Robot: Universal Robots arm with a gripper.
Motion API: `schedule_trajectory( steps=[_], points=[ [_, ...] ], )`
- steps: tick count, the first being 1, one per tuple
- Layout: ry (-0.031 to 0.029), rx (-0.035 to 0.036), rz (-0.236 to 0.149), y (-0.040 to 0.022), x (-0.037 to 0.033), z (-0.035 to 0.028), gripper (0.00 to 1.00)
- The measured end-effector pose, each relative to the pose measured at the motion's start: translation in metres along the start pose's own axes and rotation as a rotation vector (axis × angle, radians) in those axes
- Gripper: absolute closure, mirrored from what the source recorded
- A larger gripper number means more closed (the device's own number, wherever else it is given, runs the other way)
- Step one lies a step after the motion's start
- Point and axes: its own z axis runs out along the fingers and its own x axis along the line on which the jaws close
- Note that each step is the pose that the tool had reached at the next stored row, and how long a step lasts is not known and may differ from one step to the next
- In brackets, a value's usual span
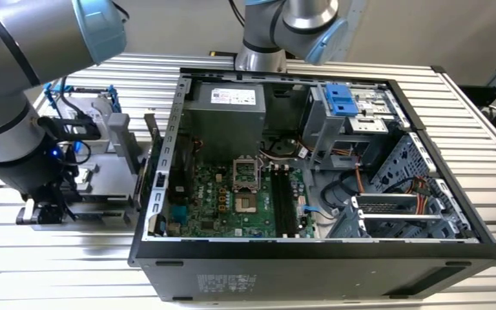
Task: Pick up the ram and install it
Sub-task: 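Pick up the ram and move it above insertion slot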
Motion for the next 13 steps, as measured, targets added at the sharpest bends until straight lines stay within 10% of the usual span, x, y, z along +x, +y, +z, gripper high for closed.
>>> schedule_trajectory(
  steps=[13],
  points=[
    [-0.0001, 0.0001, 0.0, 0.0011, 0.0025, 0.0092, 0.0]
  ],
)
